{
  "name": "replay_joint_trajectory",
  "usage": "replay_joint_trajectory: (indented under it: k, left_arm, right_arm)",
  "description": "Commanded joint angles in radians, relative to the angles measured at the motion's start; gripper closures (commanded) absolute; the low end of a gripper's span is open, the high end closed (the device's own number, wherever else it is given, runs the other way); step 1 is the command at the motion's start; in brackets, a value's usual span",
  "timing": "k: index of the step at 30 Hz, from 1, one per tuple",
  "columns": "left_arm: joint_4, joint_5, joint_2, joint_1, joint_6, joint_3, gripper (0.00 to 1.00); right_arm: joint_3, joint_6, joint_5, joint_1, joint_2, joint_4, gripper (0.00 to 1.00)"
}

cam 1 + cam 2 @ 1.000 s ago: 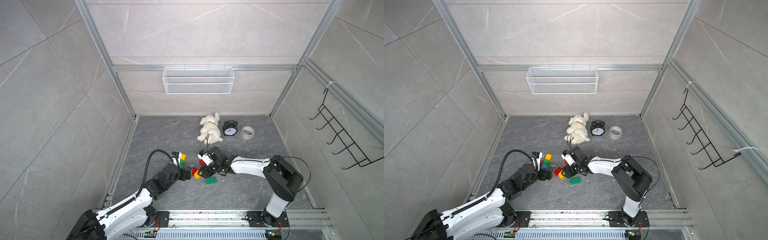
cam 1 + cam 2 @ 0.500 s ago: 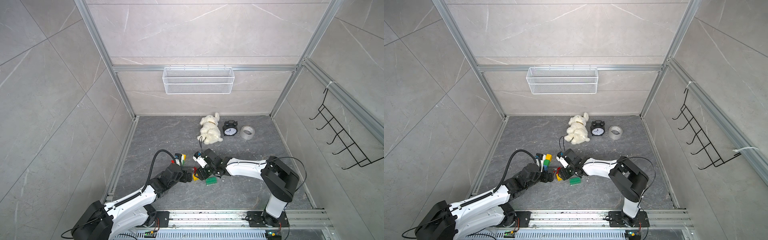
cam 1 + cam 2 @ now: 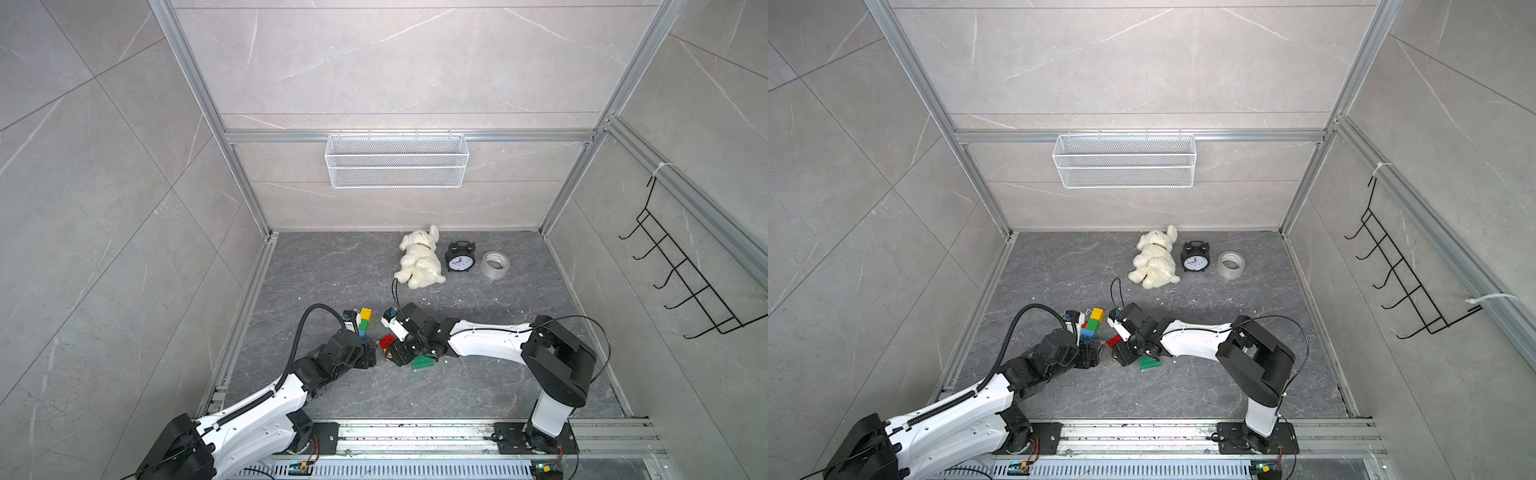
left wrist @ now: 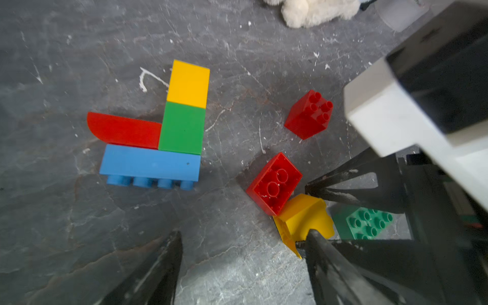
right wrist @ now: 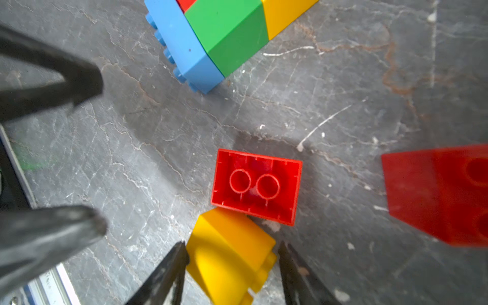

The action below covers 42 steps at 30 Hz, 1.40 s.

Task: Assemble the letter r with lego
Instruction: Pick up the lego brick from the center of the board.

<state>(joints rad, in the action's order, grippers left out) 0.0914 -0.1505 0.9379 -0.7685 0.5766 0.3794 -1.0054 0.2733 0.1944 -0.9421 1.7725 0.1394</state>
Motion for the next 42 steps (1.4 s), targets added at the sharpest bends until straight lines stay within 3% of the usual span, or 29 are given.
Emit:
replay_joint_trajectory:
  k: [1, 4, 10, 12, 15, 16, 30, 42]
  left_arm:
    - [0.020, 0.110, 0.075, 0.003, 0.000, 0.069, 0.32]
    - [0.003, 0.169, 0.130, 0.003, 0.009, 0.085, 0.42]
    - [-0.010, 0.223, 0.109, 0.003, 0.064, 0.071, 0.50]
    - [-0.030, 0.255, 0.100, 0.003, 0.088, 0.060, 0.60]
    - [-0.042, 0.279, 0.104, 0.002, 0.113, 0.057, 0.88]
    - [-0.043, 0.283, 0.110, 0.003, 0.120, 0.058, 0.90]
    - [-0.071, 0.400, 0.300, 0.002, 0.146, 0.150, 1.00]
    - [0.035, 0.352, 0.281, 0.001, 0.149, 0.114, 1.00]
  right_arm:
    - [0.036, 0.035, 0.010, 0.007, -0.081, -0.006, 0.40]
    - [0.045, 0.045, 0.033, 0.015, -0.103, -0.014, 0.40]
    - [0.121, 0.103, 0.111, 0.078, -0.138, -0.102, 0.39]
    - [0.135, 0.112, 0.127, 0.099, -0.138, -0.124, 0.39]
    - [0.135, 0.118, 0.147, 0.113, -0.117, -0.139, 0.40]
    - [0.133, 0.120, 0.153, 0.115, -0.108, -0.145, 0.41]
    - [0.121, 0.118, 0.098, 0.128, -0.050, -0.123, 0.51]
    - [0.106, 0.104, 0.136, 0.128, -0.035, -0.118, 0.51]
